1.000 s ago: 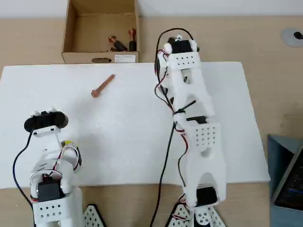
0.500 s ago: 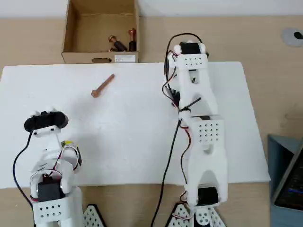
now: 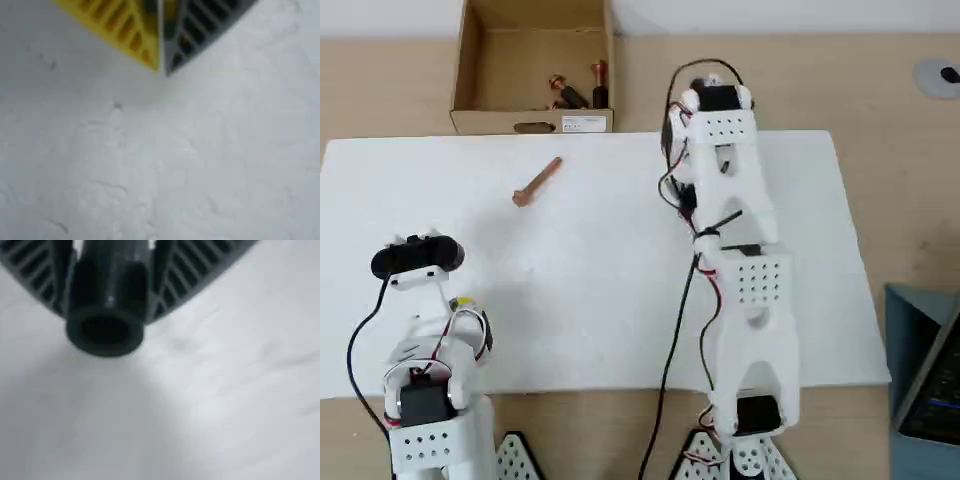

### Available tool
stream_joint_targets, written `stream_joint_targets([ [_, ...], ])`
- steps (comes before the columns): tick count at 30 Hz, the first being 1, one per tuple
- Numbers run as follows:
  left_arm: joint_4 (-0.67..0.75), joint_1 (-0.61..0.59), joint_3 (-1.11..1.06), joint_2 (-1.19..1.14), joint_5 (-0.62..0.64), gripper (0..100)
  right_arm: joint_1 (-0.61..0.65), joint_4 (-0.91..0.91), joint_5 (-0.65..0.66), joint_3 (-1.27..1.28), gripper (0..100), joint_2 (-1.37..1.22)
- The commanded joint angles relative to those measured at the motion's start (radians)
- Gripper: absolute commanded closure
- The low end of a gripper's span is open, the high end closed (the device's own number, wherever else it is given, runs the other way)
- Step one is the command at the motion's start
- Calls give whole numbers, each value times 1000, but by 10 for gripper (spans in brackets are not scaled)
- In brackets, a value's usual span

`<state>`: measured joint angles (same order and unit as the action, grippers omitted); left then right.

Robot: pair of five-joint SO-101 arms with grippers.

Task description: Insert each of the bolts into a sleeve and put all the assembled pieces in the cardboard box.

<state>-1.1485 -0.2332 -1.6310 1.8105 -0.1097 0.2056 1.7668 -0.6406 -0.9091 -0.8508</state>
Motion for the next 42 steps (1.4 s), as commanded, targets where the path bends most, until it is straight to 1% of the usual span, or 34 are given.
stream_joint_targets([
  [1,9,0,8,8,-2,997,35,20,40,-51,989,199],
  [7,9,2,8,8,-2,997,38,20,66,-47,989,371],
  [11,9,2,8,8,-2,997,38,20,97,33,989,515],
  [14,6,2,8,8,-2,997,35,20,98,156,989,665],
  [22,6,2,8,8,-2,996,30,17,95,588,989,1099],
  [28,8,0,20,8,-2,997,-41,14,95,851,989,1360],
  [32,0,2,61,-1,-2,986,-104,14,98,990,989,1500],
  [38,0,5,158,-2,-3,959,-128,12,100,1135,989,1704],
  [42,2,44,222,-2,-71,960,-130,-28,100,1230,989,1821],
])
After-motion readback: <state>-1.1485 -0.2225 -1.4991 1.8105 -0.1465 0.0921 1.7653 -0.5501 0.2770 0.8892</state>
